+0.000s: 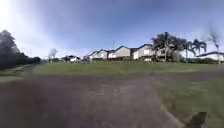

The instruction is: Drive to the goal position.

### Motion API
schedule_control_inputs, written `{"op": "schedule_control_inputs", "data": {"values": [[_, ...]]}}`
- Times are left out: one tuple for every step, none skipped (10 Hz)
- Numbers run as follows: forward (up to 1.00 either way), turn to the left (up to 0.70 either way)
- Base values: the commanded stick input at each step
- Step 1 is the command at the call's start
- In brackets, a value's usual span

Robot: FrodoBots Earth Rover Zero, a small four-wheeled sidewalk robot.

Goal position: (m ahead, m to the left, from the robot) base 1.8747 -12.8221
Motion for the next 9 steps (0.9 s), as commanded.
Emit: {"op": "schedule_control_inputs", "data": {"values": [[1.0,0.0],[1.0,0.0],[1.0,0.0],[1.0,0.0],[1.0,0.0],[1.0,0.0],[1.0,-0.14],[1.0,-0.27],[1.0,-0.27]]}}
